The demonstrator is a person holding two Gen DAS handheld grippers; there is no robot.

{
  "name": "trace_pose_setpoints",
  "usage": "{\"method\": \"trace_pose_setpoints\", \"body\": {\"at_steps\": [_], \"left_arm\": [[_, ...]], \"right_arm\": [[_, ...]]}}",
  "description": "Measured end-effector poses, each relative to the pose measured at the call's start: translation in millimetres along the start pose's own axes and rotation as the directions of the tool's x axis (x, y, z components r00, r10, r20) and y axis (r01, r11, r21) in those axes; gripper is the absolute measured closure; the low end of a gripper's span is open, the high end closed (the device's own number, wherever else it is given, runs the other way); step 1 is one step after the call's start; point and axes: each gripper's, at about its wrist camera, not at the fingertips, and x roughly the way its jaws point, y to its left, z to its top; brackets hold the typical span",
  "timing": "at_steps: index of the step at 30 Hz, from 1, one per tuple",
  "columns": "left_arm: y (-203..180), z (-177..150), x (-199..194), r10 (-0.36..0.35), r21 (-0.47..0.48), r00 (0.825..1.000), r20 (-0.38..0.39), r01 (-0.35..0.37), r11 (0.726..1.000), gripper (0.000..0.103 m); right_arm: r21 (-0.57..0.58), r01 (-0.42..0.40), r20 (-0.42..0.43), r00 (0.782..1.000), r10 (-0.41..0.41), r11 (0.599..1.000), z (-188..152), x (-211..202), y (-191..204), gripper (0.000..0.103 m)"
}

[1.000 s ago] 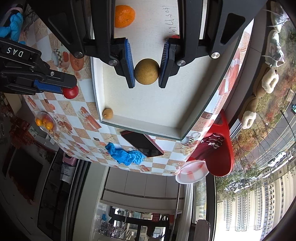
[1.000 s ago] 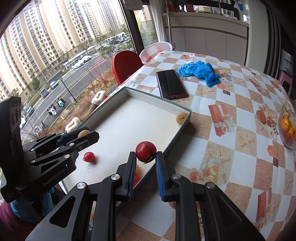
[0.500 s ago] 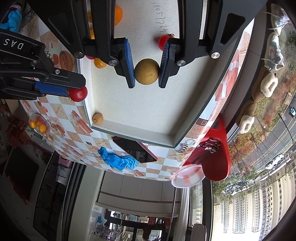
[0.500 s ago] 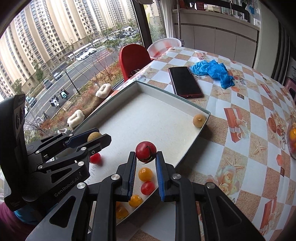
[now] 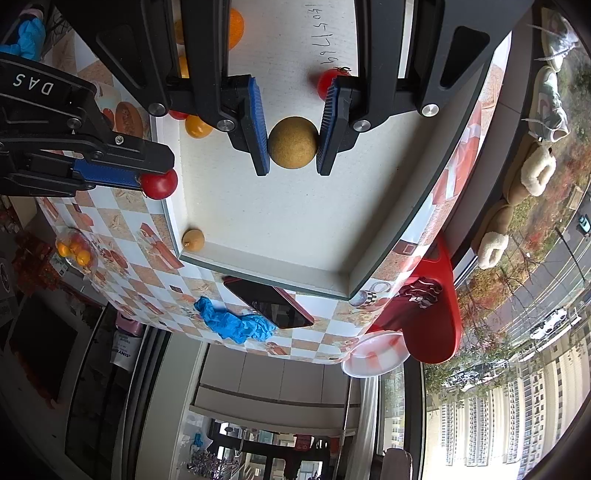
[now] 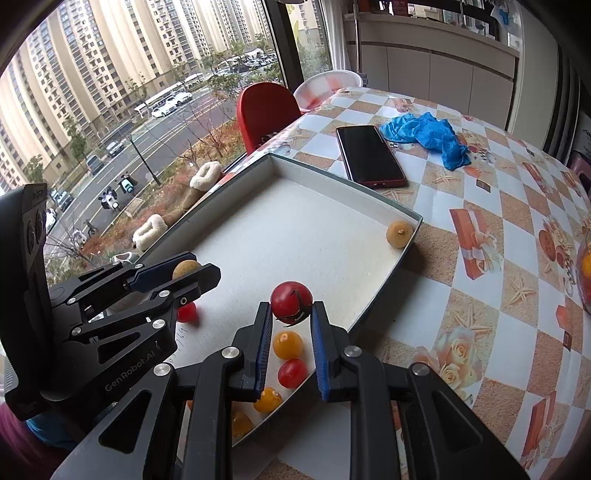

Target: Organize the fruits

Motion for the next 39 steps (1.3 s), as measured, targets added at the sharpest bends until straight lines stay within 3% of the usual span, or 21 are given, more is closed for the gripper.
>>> {"method": "trace_pose_setpoints", "body": {"at_steps": [17,20,22,24,27,30,32,33,37,39], "left_arm": [[1,-8,25,0.019,-0.01,0.997,-0.073,-0.02,1.0,0.075],[-2,-9,25,0.023,0.003,0.997,-0.076,-0.023,1.0,0.074],[-3,-9,23,0.049,0.006,0.996,-0.07,-0.049,0.999,0.042],[1,-9,19,0.095,-0.009,0.995,-0.04,-0.096,0.995,0.027],[8,-8,17,0.074,-0.044,0.996,-0.048,-0.076,0.996,0.025],[10,-7,18,0.073,-0.047,0.995,-0.064,-0.077,0.996,0.025],[10,-7,16,0.097,-0.045,0.993,-0.061,-0.1,0.994,0.013],[12,-7,16,0.118,-0.051,0.991,-0.064,-0.121,0.991,0.0],[19,-10,14,0.078,-0.087,0.993,-0.087,-0.085,0.993,0.0],[18,-11,14,0.102,-0.071,0.99,-0.101,-0.109,0.992,0.0]], "right_arm": [[0.012,0.02,-0.103,0.995,-0.019,1.0,-3,32,-3,0.078],[0.018,0.024,-0.098,0.995,-0.022,1.0,-2,31,-4,0.064],[0.022,0.027,-0.084,0.996,-0.025,0.999,-1,26,-5,0.061],[0.026,0.026,-0.072,0.997,-0.024,0.999,1,19,-7,0.051],[0.026,0.062,-0.062,0.996,-0.061,0.998,3,12,-8,0.029],[0.033,0.062,-0.055,0.997,-0.06,0.998,5,8,-9,0.025],[0.039,0.067,-0.052,0.997,-0.065,0.997,4,5,-10,0.021],[0.043,0.068,-0.054,0.996,-0.066,0.997,4,3,-12,0.02],[0.051,0.114,-0.071,0.991,-0.11,0.992,3,4,-15,0.014],[0.067,0.122,-0.078,0.99,-0.117,0.99,2,6,-19,0.001]]}}
